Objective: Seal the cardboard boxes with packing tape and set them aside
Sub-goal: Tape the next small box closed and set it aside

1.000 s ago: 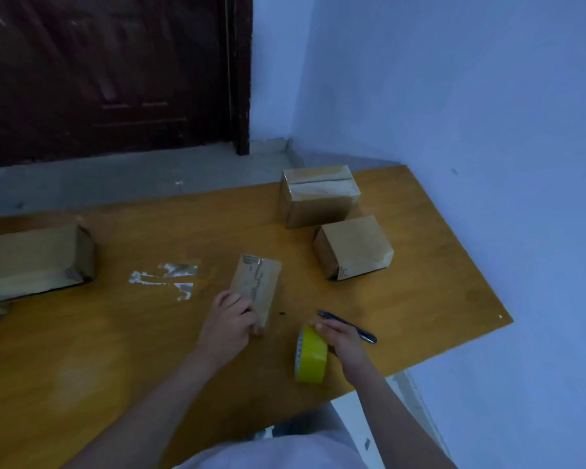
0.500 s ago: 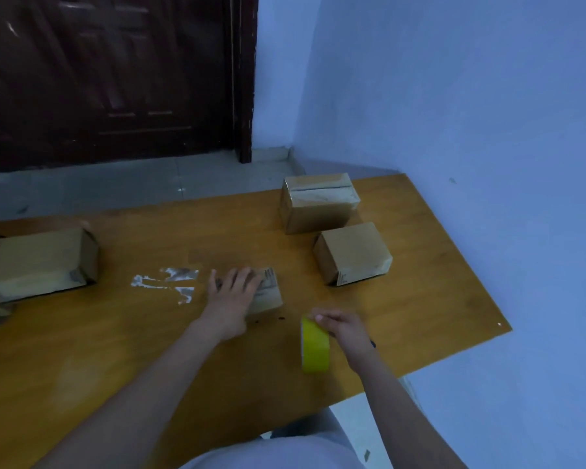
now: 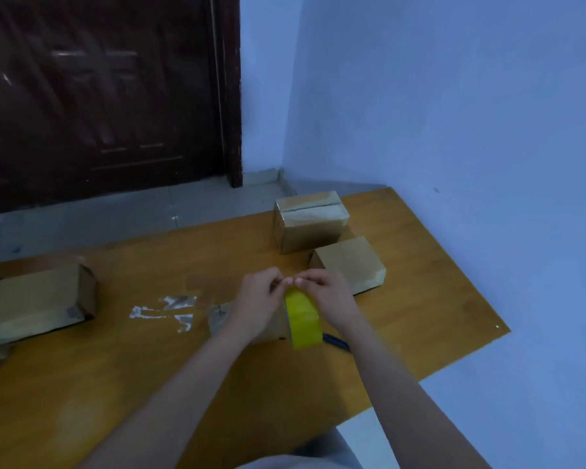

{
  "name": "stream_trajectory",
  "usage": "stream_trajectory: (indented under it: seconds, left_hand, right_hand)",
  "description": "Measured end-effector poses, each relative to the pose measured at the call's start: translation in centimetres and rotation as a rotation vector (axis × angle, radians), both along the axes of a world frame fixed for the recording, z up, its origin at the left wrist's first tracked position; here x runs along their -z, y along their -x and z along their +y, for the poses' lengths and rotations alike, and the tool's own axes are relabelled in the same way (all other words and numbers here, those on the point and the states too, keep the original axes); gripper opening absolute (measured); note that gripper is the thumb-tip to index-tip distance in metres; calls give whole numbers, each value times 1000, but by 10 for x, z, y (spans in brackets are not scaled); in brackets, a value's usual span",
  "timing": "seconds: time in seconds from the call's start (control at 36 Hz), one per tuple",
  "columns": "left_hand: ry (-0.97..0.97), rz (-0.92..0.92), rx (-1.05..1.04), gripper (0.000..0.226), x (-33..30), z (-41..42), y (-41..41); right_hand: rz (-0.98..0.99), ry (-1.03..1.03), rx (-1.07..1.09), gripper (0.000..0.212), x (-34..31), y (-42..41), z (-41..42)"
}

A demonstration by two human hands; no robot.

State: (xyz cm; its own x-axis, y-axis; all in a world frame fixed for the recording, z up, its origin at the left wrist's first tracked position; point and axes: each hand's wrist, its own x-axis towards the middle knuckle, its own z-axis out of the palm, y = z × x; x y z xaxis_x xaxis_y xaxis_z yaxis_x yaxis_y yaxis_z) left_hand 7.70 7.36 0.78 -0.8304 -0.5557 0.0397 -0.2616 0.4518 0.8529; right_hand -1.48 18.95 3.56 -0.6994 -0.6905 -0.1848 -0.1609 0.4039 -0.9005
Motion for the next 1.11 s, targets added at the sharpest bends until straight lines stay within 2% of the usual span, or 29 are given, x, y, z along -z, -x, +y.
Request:
stream_trajectory:
  seconds: [0.11, 0.19, 0.25, 0.33, 0.42, 0.5, 0.61, 0.69, 0.75, 0.81, 0.86, 0.94, 1.03, 1.11]
  left_hand:
    - [76, 3, 51, 23, -11, -6, 5]
    - [-4, -2, 5, 25, -11, -11, 10]
    - [-182, 27, -64, 27, -14, -14, 15]
    - [-421, -41, -148, 29, -22, -20, 26]
    - [-607, -99, -153, 31, -27, -26, 34]
    - [-588, -98, -107, 30, -30, -34, 42]
    - [-520, -53, -65, 28, -37, -42, 54]
    - [-568, 49, -114, 24, -43, -51, 59]
    - [-537, 91, -143, 23, -47, -57, 59]
    - [-454, 69, -84, 26, -42, -58, 58]
    - [-431, 39, -53, 30, -28, -58, 54]
    - [-527, 27, -75, 26, 2, -57, 42]
    - [-591, 1, -100, 22, 24, -56, 30]
    - [-553, -49, -115, 19, 43, -53, 23]
  right_hand:
    - [38, -22, 16, 34, -11, 2, -2]
    - [-112, 15, 101, 49, -20, 4, -2]
    - [-202, 53, 123, 42, -27, 3, 3]
    - [-291, 133, 69, 17, -37, 1, 17]
    - [-323, 224, -20, 19, -38, 0, 28]
    - [-250, 250, -99, 18, -37, -3, 31]
    - [-229, 244, -38, 20, -39, -6, 27]
    - [-152, 101, 59, 33, -36, -8, 26]
    - [-40, -133, 63, 46, -25, -11, 27]
    - [-37, -297, 47, 50, -9, -17, 28]
    - [-28, -331, 33, 51, 2, -24, 30]
    - [68, -319, -10, 46, 11, -36, 37]
    - [-11, -314, -78, 38, 26, -47, 41]
    - [-46, -382, -126, 25, 41, -55, 41]
